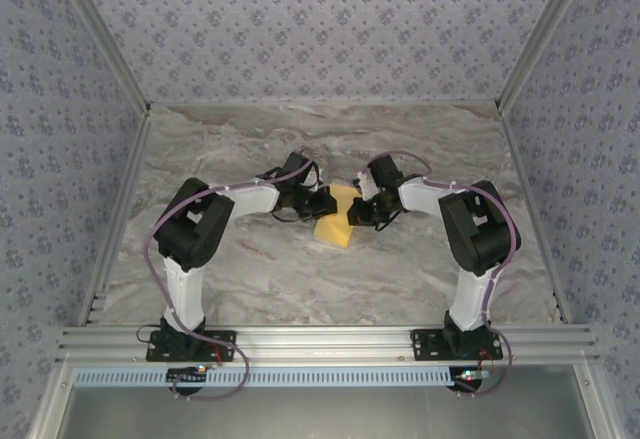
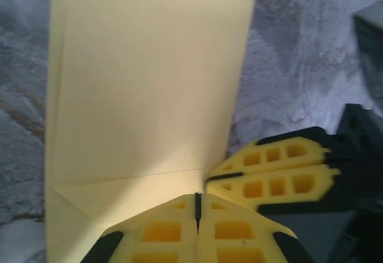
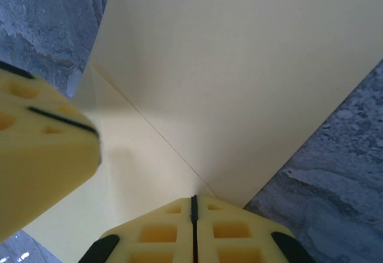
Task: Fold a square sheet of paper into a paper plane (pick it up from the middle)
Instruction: Fold the triangle a second time at the center of the table.
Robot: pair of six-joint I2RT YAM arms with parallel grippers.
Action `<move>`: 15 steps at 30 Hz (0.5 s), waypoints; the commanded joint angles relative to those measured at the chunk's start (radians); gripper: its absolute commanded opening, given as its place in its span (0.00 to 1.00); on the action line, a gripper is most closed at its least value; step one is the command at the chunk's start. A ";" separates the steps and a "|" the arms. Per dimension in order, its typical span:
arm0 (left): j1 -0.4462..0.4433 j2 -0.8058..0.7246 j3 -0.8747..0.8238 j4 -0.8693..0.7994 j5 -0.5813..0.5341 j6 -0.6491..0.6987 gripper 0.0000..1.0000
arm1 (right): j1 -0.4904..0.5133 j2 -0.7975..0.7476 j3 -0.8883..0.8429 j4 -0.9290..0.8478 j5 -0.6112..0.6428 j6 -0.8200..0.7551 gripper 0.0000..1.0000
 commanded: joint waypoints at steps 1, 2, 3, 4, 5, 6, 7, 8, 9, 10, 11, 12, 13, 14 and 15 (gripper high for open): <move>0.004 0.041 0.026 -0.054 -0.015 0.023 0.06 | 0.006 0.013 -0.006 -0.077 0.049 -0.016 0.07; 0.004 0.047 0.028 -0.059 -0.019 0.024 0.06 | 0.008 0.005 -0.002 -0.077 0.042 -0.016 0.07; 0.004 0.052 0.027 -0.065 -0.024 0.025 0.05 | 0.010 -0.004 0.003 -0.077 0.033 -0.016 0.07; 0.004 0.056 0.027 -0.072 -0.027 0.028 0.05 | 0.013 -0.014 0.009 -0.076 0.025 -0.017 0.07; 0.004 0.058 0.027 -0.077 -0.031 0.030 0.05 | 0.016 -0.023 0.013 -0.076 0.017 -0.016 0.07; 0.003 0.059 0.026 -0.087 -0.039 0.032 0.05 | 0.018 -0.032 0.019 -0.076 0.011 -0.013 0.07; 0.003 0.061 0.026 -0.096 -0.046 0.033 0.05 | 0.022 -0.044 0.024 -0.077 0.007 -0.011 0.07; 0.003 0.061 0.025 -0.103 -0.052 0.034 0.05 | 0.027 -0.055 0.028 -0.076 0.008 -0.008 0.07; 0.002 0.061 0.023 -0.110 -0.061 0.034 0.04 | 0.034 -0.071 0.031 -0.076 0.011 -0.005 0.07; 0.002 0.061 0.017 -0.112 -0.065 0.033 0.04 | 0.040 -0.085 0.030 -0.075 0.011 -0.001 0.07; 0.003 0.060 0.013 -0.112 -0.069 0.033 0.04 | 0.048 -0.100 0.028 -0.072 0.015 0.008 0.07; 0.001 0.061 0.007 -0.110 -0.071 0.029 0.04 | 0.058 -0.113 0.022 -0.069 0.016 0.019 0.07; 0.001 0.061 0.002 -0.107 -0.073 0.027 0.04 | 0.069 -0.126 0.015 -0.064 0.022 0.028 0.06; 0.001 0.062 -0.003 -0.107 -0.076 0.025 0.04 | 0.080 -0.143 0.005 -0.054 0.043 0.046 0.05; 0.001 0.063 -0.003 -0.112 -0.082 0.022 0.04 | 0.094 -0.159 -0.013 -0.041 0.064 0.059 0.05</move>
